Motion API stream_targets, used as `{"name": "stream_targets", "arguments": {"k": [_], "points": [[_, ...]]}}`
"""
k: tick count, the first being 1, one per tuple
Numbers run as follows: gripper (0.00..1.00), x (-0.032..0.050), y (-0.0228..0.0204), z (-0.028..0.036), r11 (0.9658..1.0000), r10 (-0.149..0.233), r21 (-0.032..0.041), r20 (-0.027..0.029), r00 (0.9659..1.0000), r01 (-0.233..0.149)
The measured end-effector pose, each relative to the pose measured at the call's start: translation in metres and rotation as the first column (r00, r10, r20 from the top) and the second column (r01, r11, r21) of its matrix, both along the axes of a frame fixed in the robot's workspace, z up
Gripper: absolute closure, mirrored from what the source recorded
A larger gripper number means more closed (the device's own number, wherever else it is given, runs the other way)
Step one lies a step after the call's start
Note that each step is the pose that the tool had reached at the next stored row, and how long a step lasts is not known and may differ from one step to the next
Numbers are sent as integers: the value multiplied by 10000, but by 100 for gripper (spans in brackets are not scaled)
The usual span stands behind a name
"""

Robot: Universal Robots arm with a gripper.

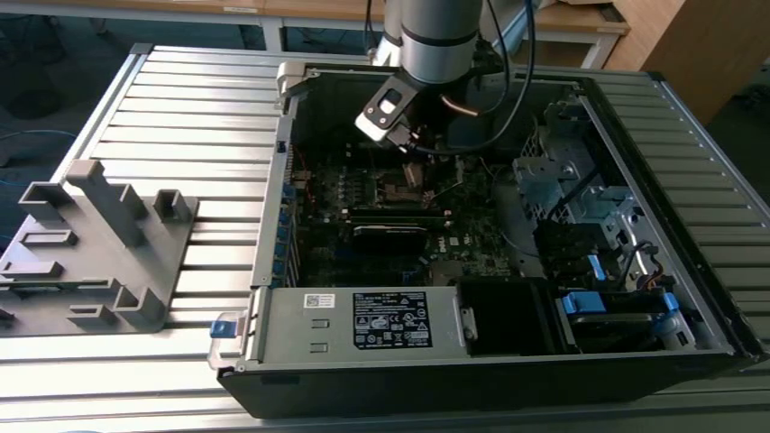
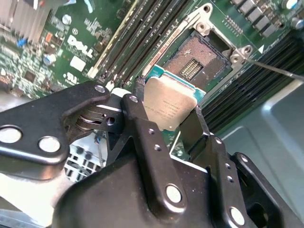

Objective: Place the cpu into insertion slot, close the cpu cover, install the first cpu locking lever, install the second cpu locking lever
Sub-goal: 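Place the cpu into insertion slot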

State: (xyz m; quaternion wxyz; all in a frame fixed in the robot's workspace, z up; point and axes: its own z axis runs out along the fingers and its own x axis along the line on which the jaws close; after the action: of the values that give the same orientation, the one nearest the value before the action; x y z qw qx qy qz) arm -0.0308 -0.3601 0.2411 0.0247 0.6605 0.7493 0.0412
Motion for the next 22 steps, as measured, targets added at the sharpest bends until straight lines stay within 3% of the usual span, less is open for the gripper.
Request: {"name": "stream_targets", "arguments": {"k": [9, 12, 16, 22], "points": [[46, -91, 19, -15, 9999, -112, 3, 1, 9999, 112], [46, -93, 20, -28, 9987, -501, 2, 1, 9987, 501], [46, -100, 20, -43, 9934, -1146, 0, -1, 9934, 1146], [46, -143, 42, -54, 9933, -1153, 3, 1, 9933, 1153]]}}
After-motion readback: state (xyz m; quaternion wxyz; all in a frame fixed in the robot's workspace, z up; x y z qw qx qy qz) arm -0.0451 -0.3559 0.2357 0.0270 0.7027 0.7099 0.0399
